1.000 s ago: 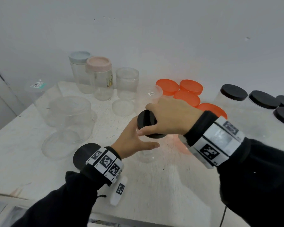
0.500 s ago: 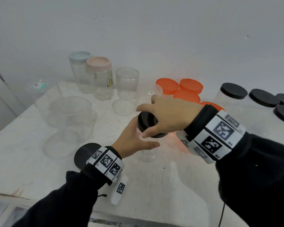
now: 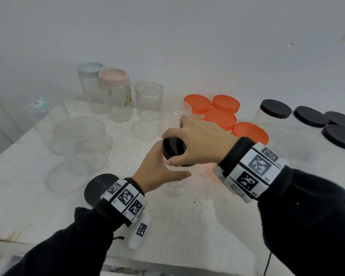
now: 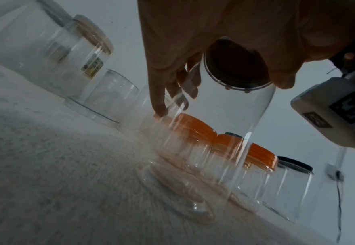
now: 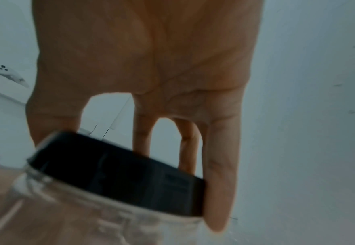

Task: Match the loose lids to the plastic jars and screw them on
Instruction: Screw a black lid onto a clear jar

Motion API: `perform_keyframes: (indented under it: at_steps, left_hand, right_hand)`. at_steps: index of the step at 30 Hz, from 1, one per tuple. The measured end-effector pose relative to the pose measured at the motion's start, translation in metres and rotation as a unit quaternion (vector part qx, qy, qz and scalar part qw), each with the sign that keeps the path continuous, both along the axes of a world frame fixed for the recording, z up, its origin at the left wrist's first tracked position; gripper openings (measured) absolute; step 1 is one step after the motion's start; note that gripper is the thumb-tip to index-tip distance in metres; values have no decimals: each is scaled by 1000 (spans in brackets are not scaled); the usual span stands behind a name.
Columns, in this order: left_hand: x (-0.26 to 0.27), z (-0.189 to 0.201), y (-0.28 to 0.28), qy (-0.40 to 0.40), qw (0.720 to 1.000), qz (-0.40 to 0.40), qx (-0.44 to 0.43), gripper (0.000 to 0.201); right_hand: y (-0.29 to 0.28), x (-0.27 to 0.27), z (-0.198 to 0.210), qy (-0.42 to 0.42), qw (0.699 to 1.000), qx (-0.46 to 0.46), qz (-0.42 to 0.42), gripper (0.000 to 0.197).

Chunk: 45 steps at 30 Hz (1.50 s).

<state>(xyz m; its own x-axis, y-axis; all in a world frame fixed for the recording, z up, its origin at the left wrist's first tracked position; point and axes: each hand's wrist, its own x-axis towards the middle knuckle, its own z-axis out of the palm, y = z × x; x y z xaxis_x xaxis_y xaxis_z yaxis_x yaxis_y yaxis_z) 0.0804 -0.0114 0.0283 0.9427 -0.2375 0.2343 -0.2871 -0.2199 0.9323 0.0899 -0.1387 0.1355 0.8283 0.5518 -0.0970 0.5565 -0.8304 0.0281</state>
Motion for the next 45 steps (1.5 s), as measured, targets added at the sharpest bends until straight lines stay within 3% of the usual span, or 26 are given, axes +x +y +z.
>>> perform_keyframes:
  at_steps: [7,11,18,29,33,38,45]
  left_hand:
    - [-2,-8,-5,45,995,-75,45,86]
    - [-2,-4,-10,34,986,-133,96,69]
    - [4,-1,-33,-92,975,-140,149,42]
    - [26,-11,-103,-201,958,-113,171,47]
    - [33,-17,-126,-237,932,-64,266,52]
    - [34,-18,-146,-194,923,-47,329,56]
    - [34,-20,-148,-173,906,-51,382,59]
  right_hand:
    - [-25,-11,1,30,1000,3,-8,64]
    - [-51,-24,-3,31,999,12,-18,66]
    - [-97,-52,-4,16,997,23,-68,63]
    - [-184,-88,-8,41,986,22,-158,68]
    - [-210,-88,-18,9,980,-14,-197,76]
    - [-240,-76,-35,-32,975,11,-220,84]
    - [-274,-33,-67,-166,959,64,-218,76]
